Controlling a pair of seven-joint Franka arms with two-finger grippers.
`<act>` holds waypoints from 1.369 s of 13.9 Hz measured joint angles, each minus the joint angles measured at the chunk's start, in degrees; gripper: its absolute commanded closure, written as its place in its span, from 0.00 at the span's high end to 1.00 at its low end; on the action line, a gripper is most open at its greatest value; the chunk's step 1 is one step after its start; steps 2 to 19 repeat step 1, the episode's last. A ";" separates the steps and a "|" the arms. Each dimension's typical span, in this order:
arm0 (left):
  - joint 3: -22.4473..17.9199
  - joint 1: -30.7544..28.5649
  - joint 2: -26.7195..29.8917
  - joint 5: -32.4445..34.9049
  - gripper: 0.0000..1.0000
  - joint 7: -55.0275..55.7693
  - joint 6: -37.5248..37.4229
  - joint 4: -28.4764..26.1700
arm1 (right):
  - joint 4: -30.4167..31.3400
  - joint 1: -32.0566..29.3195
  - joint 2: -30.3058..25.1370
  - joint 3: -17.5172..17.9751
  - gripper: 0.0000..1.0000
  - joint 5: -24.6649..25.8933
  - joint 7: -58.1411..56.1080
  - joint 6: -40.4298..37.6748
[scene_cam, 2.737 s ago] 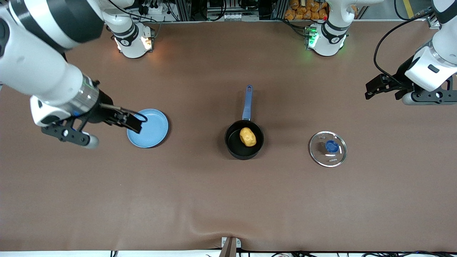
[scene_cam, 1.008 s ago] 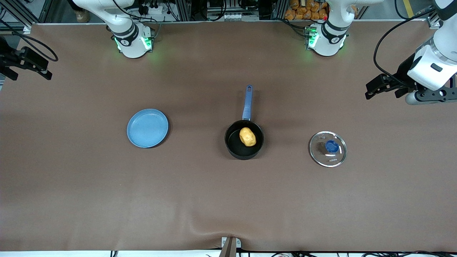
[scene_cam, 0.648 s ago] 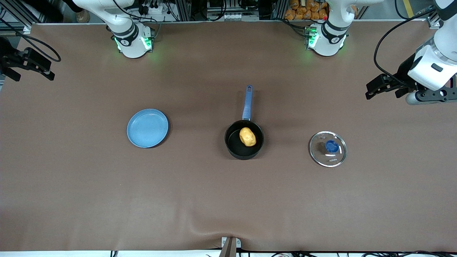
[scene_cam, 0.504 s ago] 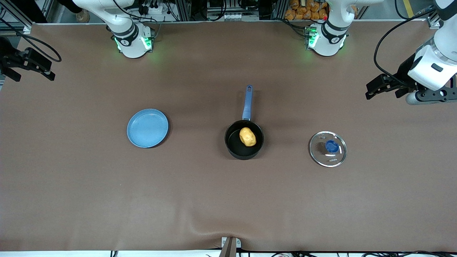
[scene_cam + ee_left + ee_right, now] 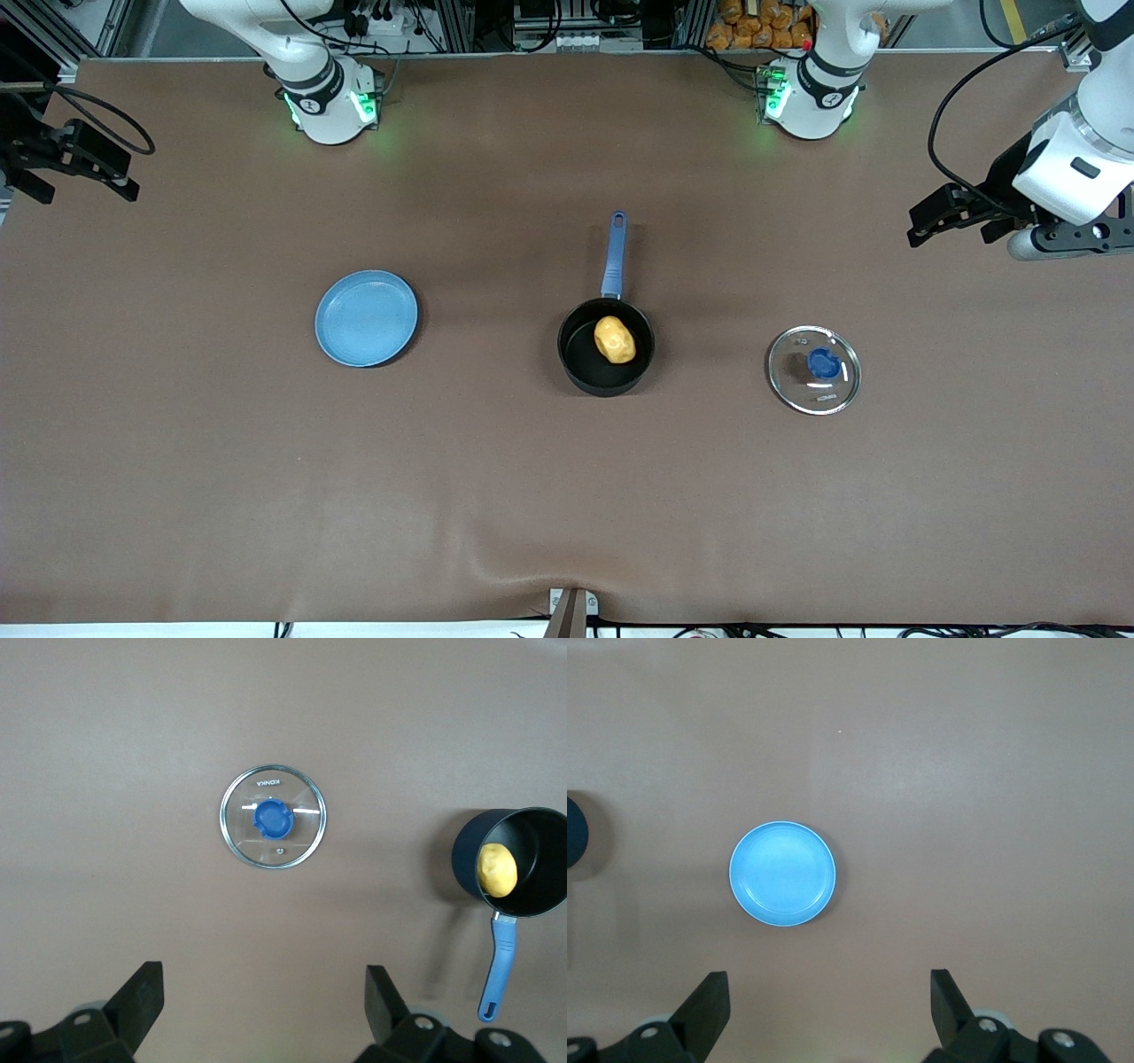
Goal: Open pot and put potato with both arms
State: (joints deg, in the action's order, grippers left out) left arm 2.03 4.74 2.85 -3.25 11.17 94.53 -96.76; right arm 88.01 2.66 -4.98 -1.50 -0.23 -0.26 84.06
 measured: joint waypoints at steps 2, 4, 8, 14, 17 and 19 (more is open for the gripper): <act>0.00 -0.01 0.00 0.00 1.00 0.00 0.00 0.00 | 0.00 0.04 0.01 0.00 1.00 0.00 0.00 -0.01; 0.00 -0.01 0.00 0.00 1.00 0.00 0.00 0.00 | 0.00 0.04 0.01 0.00 1.00 0.00 0.00 -0.01; 0.00 -0.01 0.00 0.00 1.00 0.00 0.00 0.00 | 0.00 0.04 0.01 0.00 1.00 0.00 0.00 -0.01; 0.00 -0.01 0.00 0.00 1.00 0.00 0.00 0.00 | 0.00 0.04 0.01 0.00 1.00 0.00 0.00 -0.01; 0.00 -0.01 0.00 0.00 1.00 0.00 0.00 0.00 | 0.00 0.04 0.01 0.00 1.00 0.00 0.00 -0.01; 0.00 -0.01 0.00 0.00 1.00 0.00 0.00 0.00 | 0.00 0.04 0.01 0.00 1.00 0.00 0.00 -0.01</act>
